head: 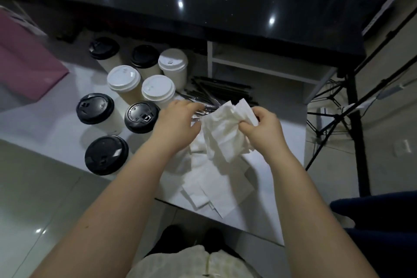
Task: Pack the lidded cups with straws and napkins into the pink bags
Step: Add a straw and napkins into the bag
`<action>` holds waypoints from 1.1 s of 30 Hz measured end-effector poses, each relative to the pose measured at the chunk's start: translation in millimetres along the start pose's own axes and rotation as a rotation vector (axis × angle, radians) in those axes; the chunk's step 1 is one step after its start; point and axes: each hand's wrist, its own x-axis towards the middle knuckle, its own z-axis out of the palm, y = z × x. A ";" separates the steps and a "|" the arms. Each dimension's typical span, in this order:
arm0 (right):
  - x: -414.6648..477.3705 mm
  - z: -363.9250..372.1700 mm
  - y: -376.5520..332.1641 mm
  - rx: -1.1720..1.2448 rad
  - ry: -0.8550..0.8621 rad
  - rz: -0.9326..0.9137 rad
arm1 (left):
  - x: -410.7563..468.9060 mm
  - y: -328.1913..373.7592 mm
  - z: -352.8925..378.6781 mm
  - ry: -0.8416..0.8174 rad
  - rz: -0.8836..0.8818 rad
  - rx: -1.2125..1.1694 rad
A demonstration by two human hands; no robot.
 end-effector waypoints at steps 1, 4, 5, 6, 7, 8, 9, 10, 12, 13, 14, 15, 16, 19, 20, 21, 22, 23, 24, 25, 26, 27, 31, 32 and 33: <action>1.5 1.6 -11.8 0.010 -0.006 -0.027 | 0.1 -4.1 -8.9 0.027 -0.007 0.000; 6.6 15.5 -50.7 0.045 -0.013 -0.117 | -0.3 -21.7 -38.3 0.093 -0.038 0.013; 8.2 21.9 -64.6 0.055 -0.013 -0.153 | -1.5 -28.8 -49.4 0.119 -0.051 0.016; 9.3 28.7 -78.8 0.060 -0.012 -0.187 | -3.7 -36.9 -61.0 0.154 -0.064 0.018; 9.9 36.0 -93.7 0.067 -0.013 -0.219 | -6.7 -46.2 -73.0 0.194 -0.075 0.025; 10.1 43.7 -108.9 0.074 -0.015 -0.250 | -10.5 -56.7 -85.2 0.234 -0.085 0.031; 9.8 51.8 -124.3 0.078 -0.021 -0.280 | -15.3 -68.1 -97.1 0.267 -0.092 0.029; 8.7 61.1 -139.8 0.078 -0.031 -0.309 | -21.1 -80.7 -108.6 0.292 -0.100 0.025; 4.2 85.1 -170.7 0.077 -0.060 -0.362 | -35.8 -109.3 -130.3 0.328 -0.117 0.031; 0.5 99.8 -185.4 0.080 -0.077 -0.388 | -44.3 -125.3 -140.3 0.345 -0.127 0.040; -4.1 116.5 -199.1 0.084 -0.092 -0.414 | -53.7 -142.1 -149.6 0.362 -0.138 0.043; -9.8 135.0 -211.9 0.092 -0.106 -0.438 | -63.8 -159.5 -158.0 0.377 -0.152 0.043; -16.5 155.3 -223.4 0.101 -0.120 -0.455 | -74.1 -177.9 -166.2 0.388 -0.164 0.044; -39.3 221.9 -249.7 0.109 -0.152 -0.471 | -104.7 -236.4 -187.3 0.386 -0.189 0.066; -47.0 245.3 -257.2 0.111 -0.162 -0.470 | -115.2 -256.7 -193.1 0.374 -0.201 0.070; -54.1 268.9 -264.4 0.116 -0.172 -0.467 | -125.6 -277.3 -198.8 0.359 -0.215 0.078; -60.8 292.1 -271.6 0.119 -0.181 -0.463 | -135.8 -297.9 -204.2 0.347 -0.230 0.091; -67.2 315.0 -278.6 0.122 -0.189 -0.459 | -145.8 -318.5 -209.9 0.344 -0.243 0.102; -73.3 337.4 -285.5 0.120 -0.197 -0.457 | -155.9 -339.0 -216.0 0.350 -0.255 0.108; -79.0 359.1 -292.4 0.112 -0.207 -0.454 | -165.7 -359.3 -222.9 0.361 -0.269 0.106; -84.0 379.1 -299.5 0.102 -0.217 -0.454 | -174.5 -378.8 -230.2 0.368 -0.286 0.098; -88.6 397.4 -306.5 0.094 -0.226 -0.453 | -182.7 -397.8 -237.5 0.368 -0.305 0.088; -94.9 451.0 -337.9 0.078 -0.219 -0.469 | -201.4 -465.3 -264.0 0.349 -0.359 0.084; -92.6 459.4 -347.2 0.078 -0.205 -0.477 | -201.5 -479.3 -270.6 0.357 -0.360 0.085; -88.7 466.4 -357.2 0.080 -0.188 -0.487 | -199.7 -491.8 -277.8 0.368 -0.360 0.088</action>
